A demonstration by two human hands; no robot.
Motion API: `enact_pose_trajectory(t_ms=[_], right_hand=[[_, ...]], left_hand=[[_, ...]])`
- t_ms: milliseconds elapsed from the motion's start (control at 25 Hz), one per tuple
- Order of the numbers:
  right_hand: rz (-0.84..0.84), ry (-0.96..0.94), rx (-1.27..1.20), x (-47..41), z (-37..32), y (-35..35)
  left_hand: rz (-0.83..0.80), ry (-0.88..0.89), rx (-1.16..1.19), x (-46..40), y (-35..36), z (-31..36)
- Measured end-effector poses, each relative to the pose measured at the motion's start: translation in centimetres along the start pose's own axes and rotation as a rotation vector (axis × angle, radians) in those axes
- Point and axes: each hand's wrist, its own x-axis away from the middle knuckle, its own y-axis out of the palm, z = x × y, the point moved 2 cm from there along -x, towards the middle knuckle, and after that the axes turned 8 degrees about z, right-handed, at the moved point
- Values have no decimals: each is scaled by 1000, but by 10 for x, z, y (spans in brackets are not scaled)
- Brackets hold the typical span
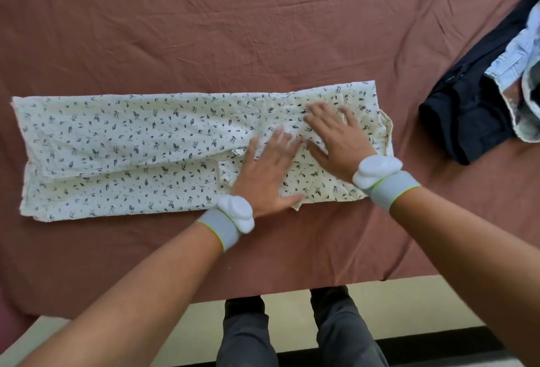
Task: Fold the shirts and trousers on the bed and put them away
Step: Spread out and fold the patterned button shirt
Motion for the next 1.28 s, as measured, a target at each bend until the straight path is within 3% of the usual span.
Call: enact_pose_trajectory(t_ms=[80,240,320,440,600,720,800,920,1000,1120,1160,1200,1280], right_hand=[[111,51,-5,-21,26,-25],[-153,351,-183,-56,63,-48],[-270,317,-149,-66,61,-42],[-289,243,-106,-77,57,-38],[-467,226,-62,-85,57,-48],[-620,152,4,-97,34,-68],[-702,201,-104,-110,13,-88],[-785,255,-379,-137,-40,-117],[-728,339,-549,-163,-96,-123],[-630,596,-950,-196,-169,-106],[-581,614,-998,-203,-185,-94],[-509,571,-925,-209,-199,-76],[-365,373,-543,-215,-211,-43]], left_hand=[[-21,-5,-20,5,12,36],[-12,-223,-16,-5,36,77],[30,-253,-35,-5,41,78],[37,-243,-50,-6,42,77],[82,-257,127,-8,40,77],[170,-283,489,6,22,63],[225,-348,830,15,4,59],[421,-742,1308,41,-22,52],[524,-1056,1364,73,-38,33],[642,-1391,1728,110,-37,-20],[758,-1433,1941,119,-41,-43],[848,-1426,2157,129,-44,-67],[921,-1428,2299,140,-39,-99]])
